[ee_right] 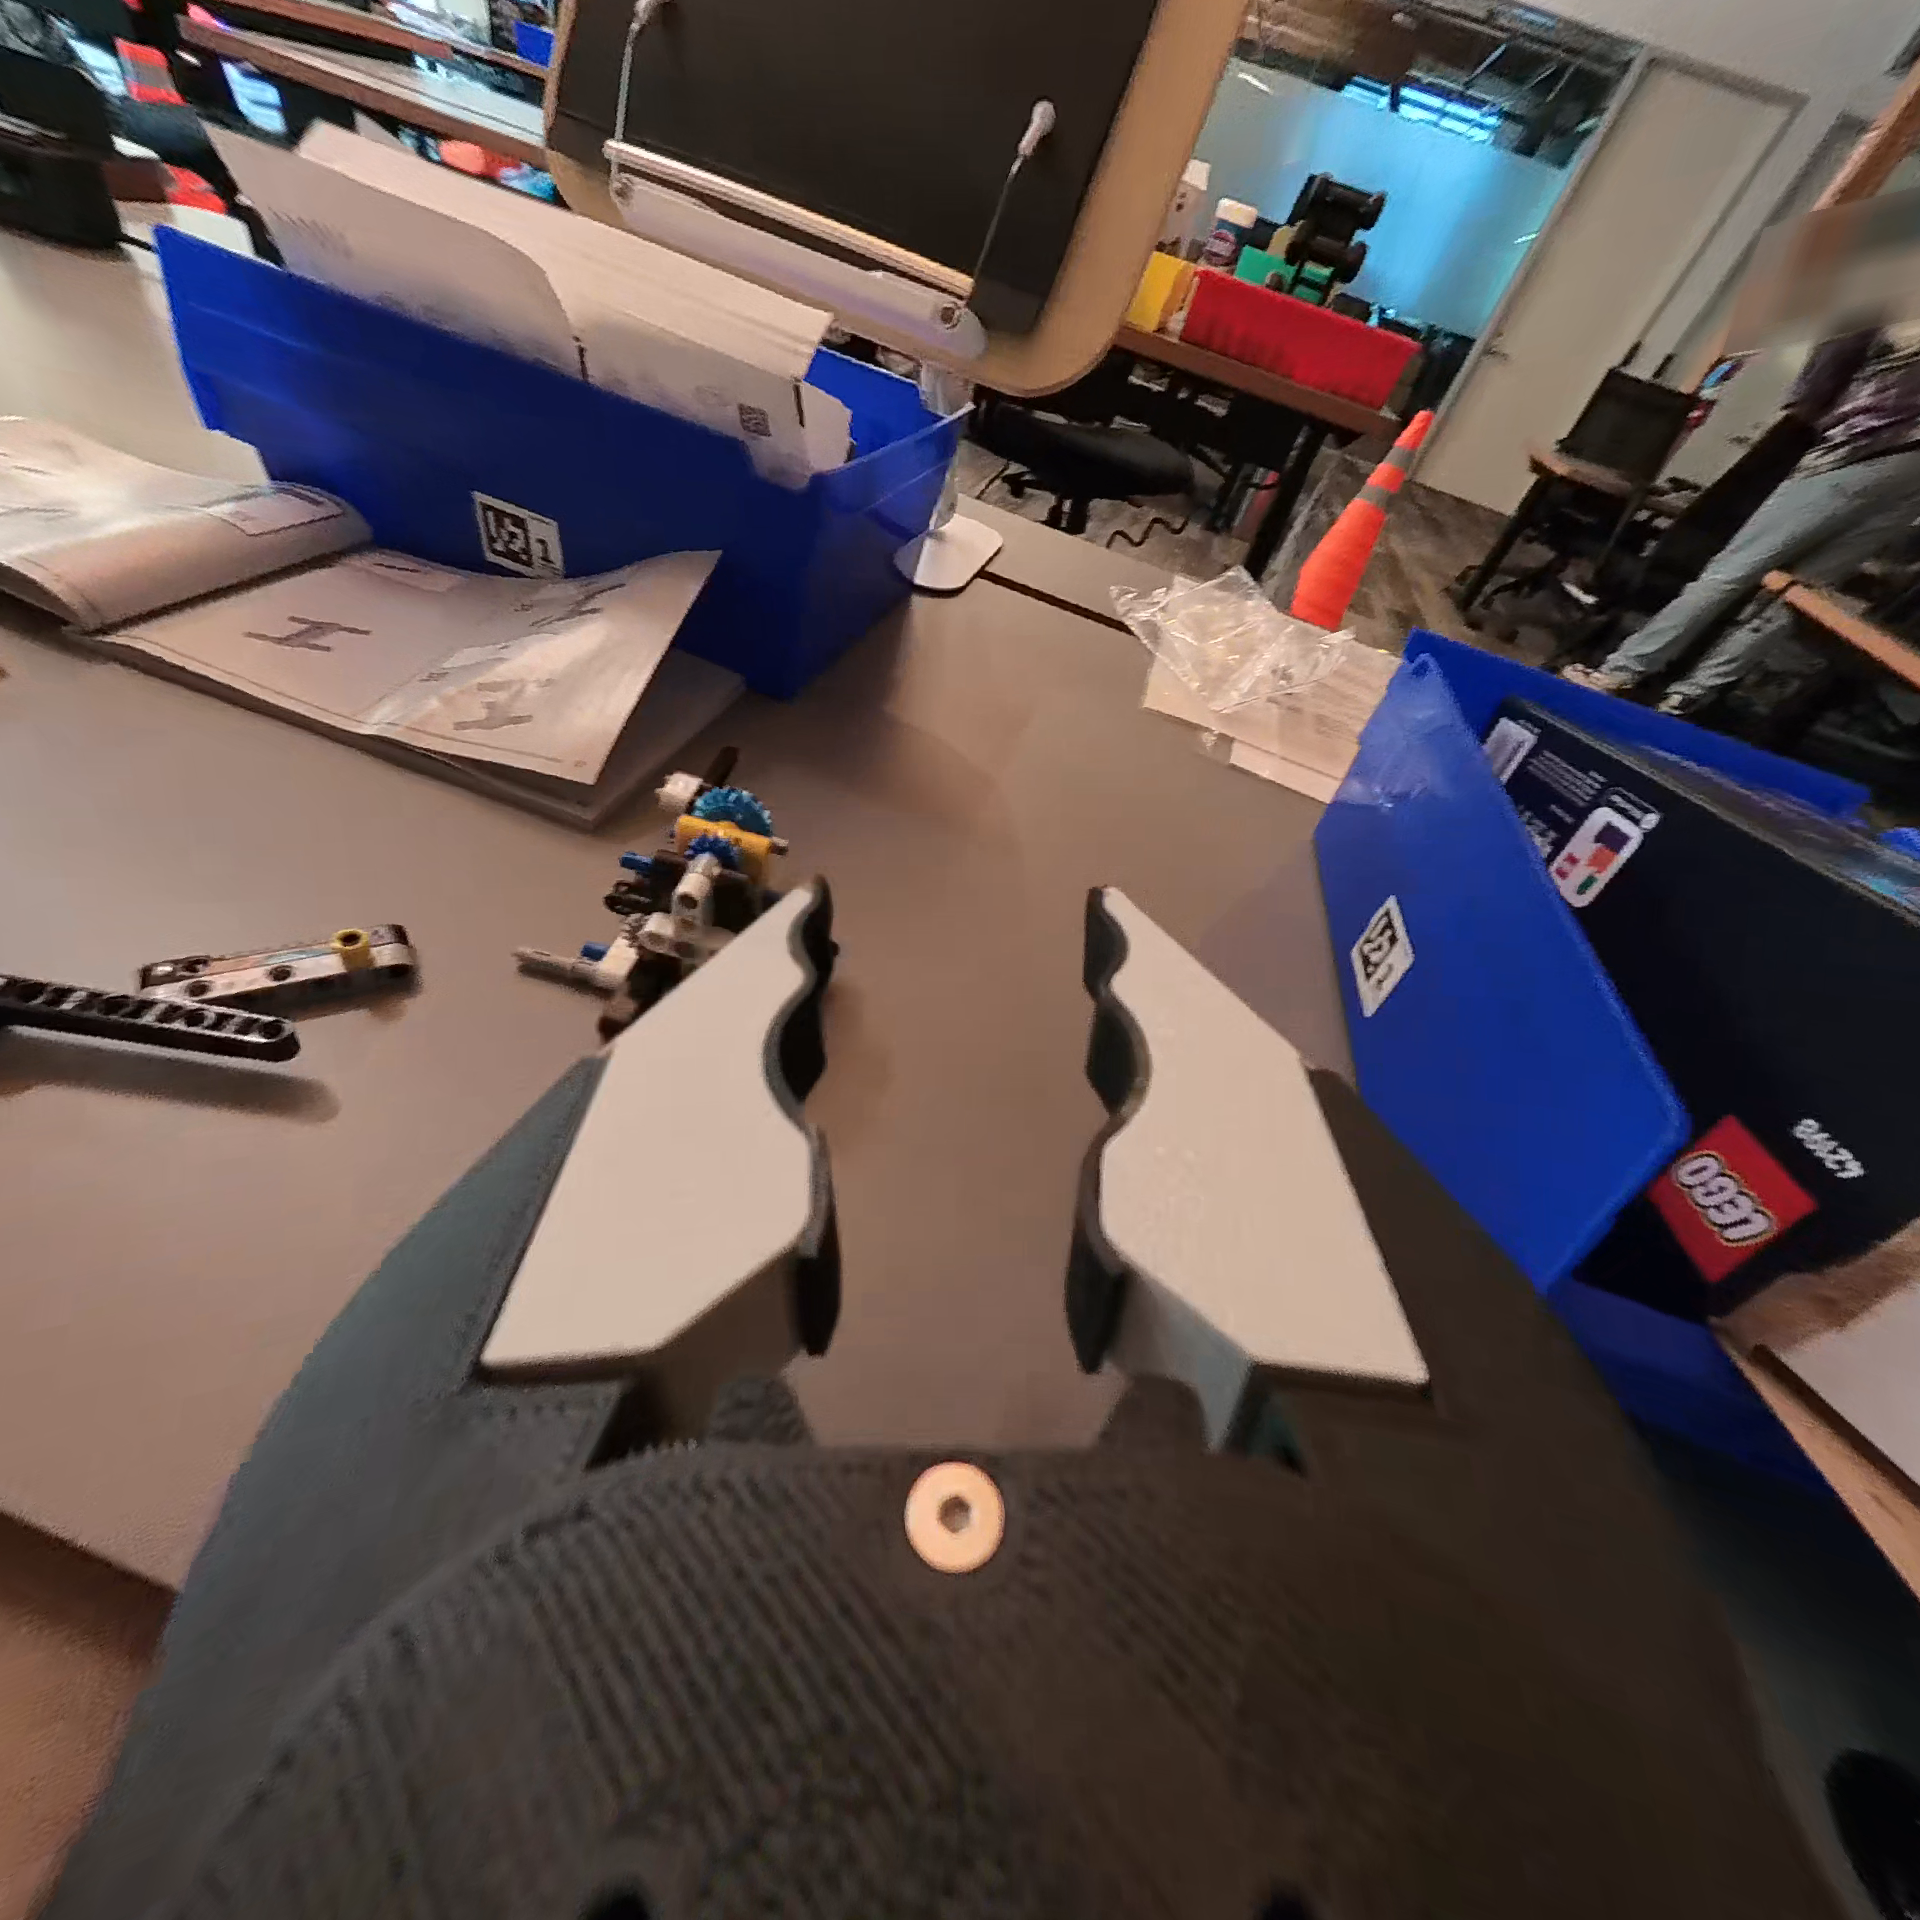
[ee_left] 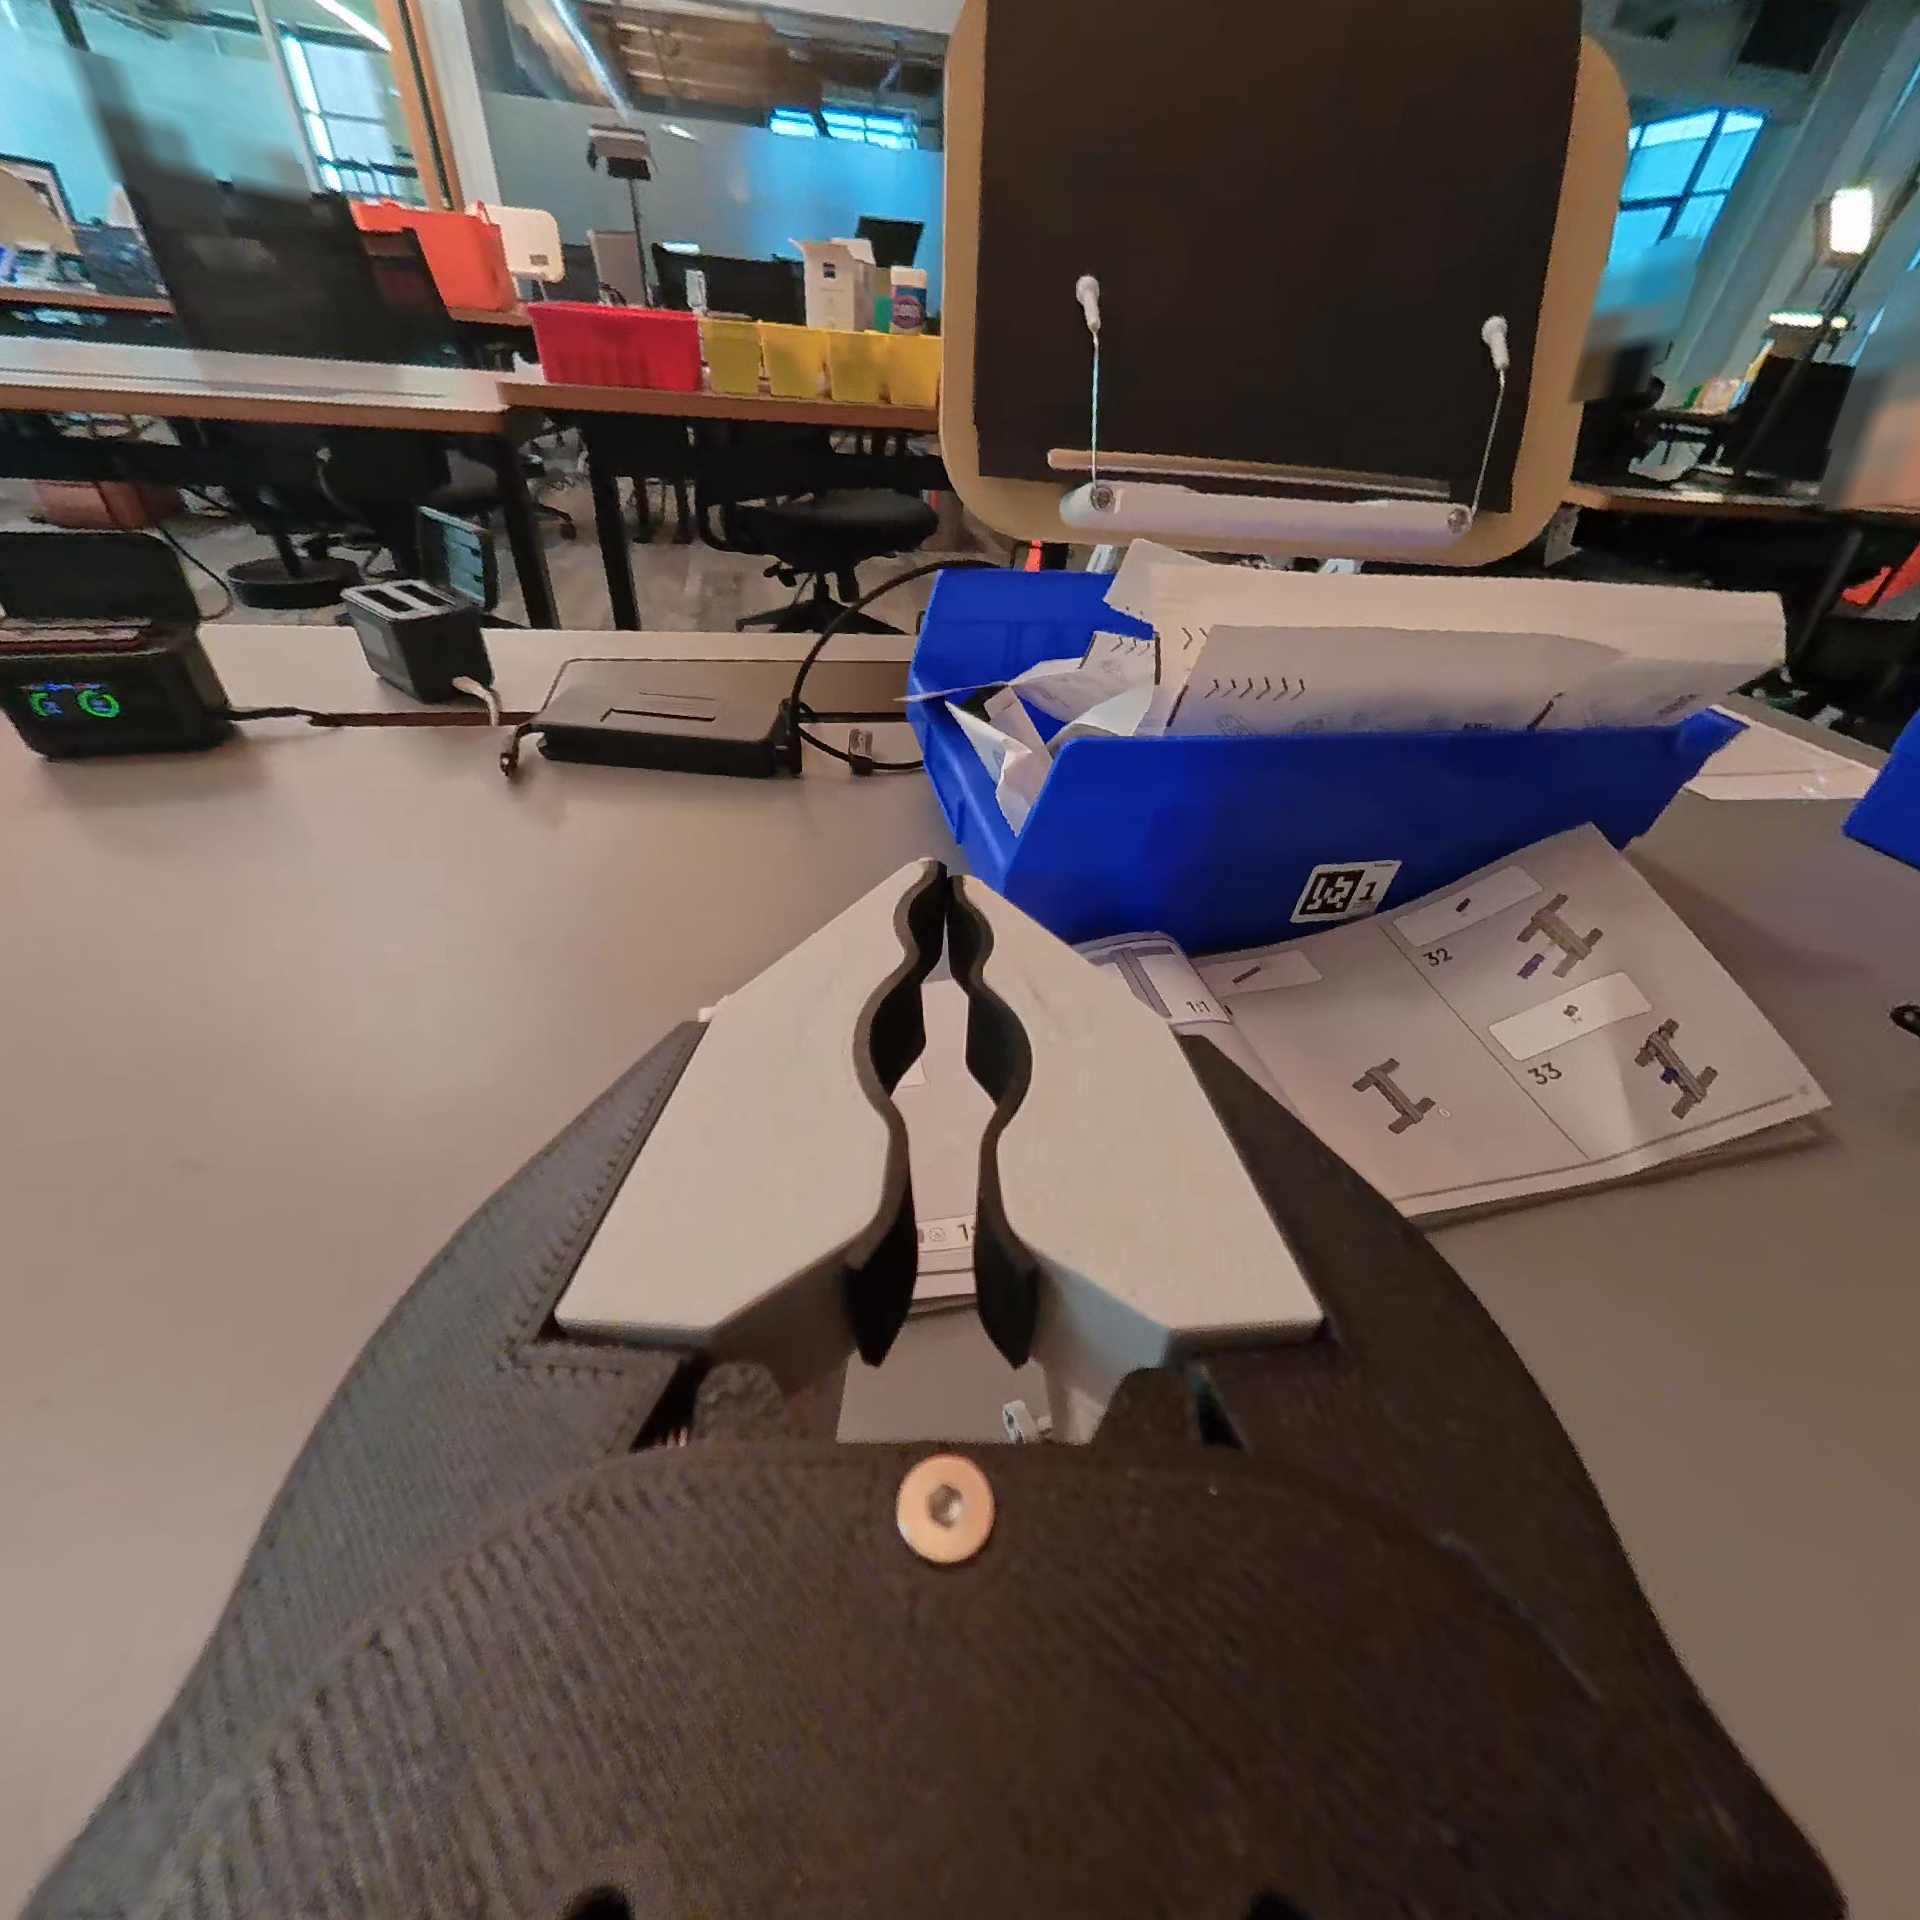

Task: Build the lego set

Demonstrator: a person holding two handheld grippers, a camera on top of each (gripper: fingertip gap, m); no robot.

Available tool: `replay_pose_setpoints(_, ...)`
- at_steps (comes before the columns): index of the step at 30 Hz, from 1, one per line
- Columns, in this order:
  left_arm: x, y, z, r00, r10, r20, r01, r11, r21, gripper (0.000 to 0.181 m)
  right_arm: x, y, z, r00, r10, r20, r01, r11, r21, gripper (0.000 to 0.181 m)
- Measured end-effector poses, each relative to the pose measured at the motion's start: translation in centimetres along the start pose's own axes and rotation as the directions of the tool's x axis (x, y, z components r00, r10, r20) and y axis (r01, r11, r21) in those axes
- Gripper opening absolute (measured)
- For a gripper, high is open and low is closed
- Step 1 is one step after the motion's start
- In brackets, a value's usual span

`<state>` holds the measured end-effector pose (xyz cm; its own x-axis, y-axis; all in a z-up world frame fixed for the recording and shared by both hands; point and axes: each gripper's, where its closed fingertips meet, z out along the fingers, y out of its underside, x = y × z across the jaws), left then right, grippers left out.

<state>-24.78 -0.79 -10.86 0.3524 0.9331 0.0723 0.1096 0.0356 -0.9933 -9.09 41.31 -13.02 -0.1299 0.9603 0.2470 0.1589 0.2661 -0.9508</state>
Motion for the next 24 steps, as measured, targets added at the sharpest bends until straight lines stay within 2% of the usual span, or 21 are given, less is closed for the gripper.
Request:
replay_pose_setpoints(4, 0.4, 0.5, 0.2, 0.999, -0.022, -0.023, 0.021, 0.999, -0.028, 0.000, 1.4, 1.0, 0.6, 0.996, 0.029, -0.085, -0.031, 0.999, -0.019, 0.026)
replay_pose_setpoints(8, 1.1, 0.7, 0.3, 0.997, -0.054, -0.047, 0.052, 0.998, -0.040, 0.000, 2.4, 0.6, 0.4, 0.984, 0.118, -0.132, -0.117, 0.993, 0.017, 0.012)
replay_pose_setpoints(11, 1.9, 1.3, 0.7, 0.997, -0.044, -0.071, 0.038, 0.997, -0.073, 0.000, 1.2, -0.6, 0.8, 0.973, 0.224, -0.057, -0.220, 0.973, 0.063, 0.012)
replay_pose_setpoints(14, 2.7, 1.3, 0.4, 0.995, -0.037, -0.094, 0.030, 0.997, -0.075, 0.000, -0.6, -1.9, 0.8, 0.973, 0.227, 0.037, -0.229, 0.969, 0.090, 0.016)
replay_pose_setpoints(19, 4.6, 0.0, -1.0, 0.990, -0.037, -0.134, 0.033, 0.999, -0.030, 0.000, -2.1, -1.4, 0.3, 0.976, 0.173, 0.136, -0.183, 0.981, 0.066, 0.016)
replay_pose_setpoints(24, 7.3, 1.1, -3.2, 0.978, 0.023, -0.208, -0.032, 0.999, -0.042, 0.000, -1.7, -0.8, 0.3, 0.931, 0.288, 0.222, -0.304, 0.952, 0.041, 0.013)
